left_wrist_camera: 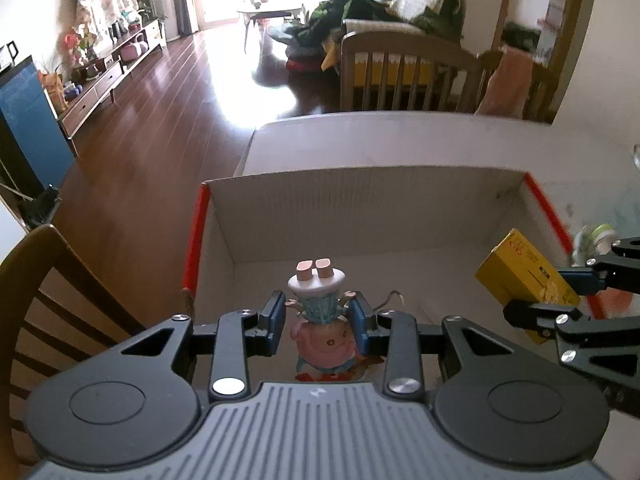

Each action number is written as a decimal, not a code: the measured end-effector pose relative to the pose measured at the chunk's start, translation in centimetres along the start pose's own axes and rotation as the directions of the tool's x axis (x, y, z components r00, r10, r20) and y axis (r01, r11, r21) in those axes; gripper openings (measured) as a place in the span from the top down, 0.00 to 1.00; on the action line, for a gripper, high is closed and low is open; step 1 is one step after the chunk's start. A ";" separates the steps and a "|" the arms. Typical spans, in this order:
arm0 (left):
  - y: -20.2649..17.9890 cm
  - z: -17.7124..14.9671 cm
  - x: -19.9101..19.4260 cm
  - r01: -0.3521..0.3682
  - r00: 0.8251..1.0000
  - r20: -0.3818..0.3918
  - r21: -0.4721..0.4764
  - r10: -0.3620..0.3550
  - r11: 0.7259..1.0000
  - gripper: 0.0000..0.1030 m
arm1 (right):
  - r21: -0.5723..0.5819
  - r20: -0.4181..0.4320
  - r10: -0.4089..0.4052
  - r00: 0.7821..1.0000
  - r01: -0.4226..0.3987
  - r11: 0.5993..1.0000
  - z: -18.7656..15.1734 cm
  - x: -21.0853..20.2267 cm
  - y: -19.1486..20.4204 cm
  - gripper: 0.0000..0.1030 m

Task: Organize rigid objects
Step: 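Open left tool to drop figurine in box while right tool releases yellow box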

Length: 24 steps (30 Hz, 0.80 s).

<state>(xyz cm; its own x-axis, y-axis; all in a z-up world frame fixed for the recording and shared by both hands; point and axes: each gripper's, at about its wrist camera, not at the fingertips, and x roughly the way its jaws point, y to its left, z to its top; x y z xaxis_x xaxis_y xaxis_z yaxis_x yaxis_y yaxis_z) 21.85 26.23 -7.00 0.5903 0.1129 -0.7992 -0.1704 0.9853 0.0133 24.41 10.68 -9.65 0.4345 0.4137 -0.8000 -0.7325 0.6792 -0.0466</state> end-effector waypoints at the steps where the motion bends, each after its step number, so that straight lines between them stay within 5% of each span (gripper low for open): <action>1: -0.2 0.1 0.5 -0.006 1.000 -0.010 0.009 0.006 1.000 0.67 | -0.004 -0.006 -0.001 1.000 0.001 1.000 -0.1 0.4 0.1 0.71; 15: -1.3 0.2 4.4 -0.004 0.990 -0.137 0.091 0.017 0.996 0.67 | -0.050 -0.078 0.000 0.997 -0.004 0.999 -0.4 3.1 1.0 0.71; 24: -1.2 -0.1 4.8 0.038 0.984 -0.178 0.063 -0.027 0.997 0.67 | -0.064 -0.111 0.016 0.994 -0.024 0.998 -0.1 3.1 1.6 0.68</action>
<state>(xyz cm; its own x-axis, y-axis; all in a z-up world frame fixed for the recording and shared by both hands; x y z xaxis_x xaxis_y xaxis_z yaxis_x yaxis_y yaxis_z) 24.82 25.59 -10.86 0.4451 0.0620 -0.8933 -0.0975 0.9950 0.0205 24.55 12.96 -12.29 0.3618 0.3552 -0.8620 -0.7746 0.6290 -0.0659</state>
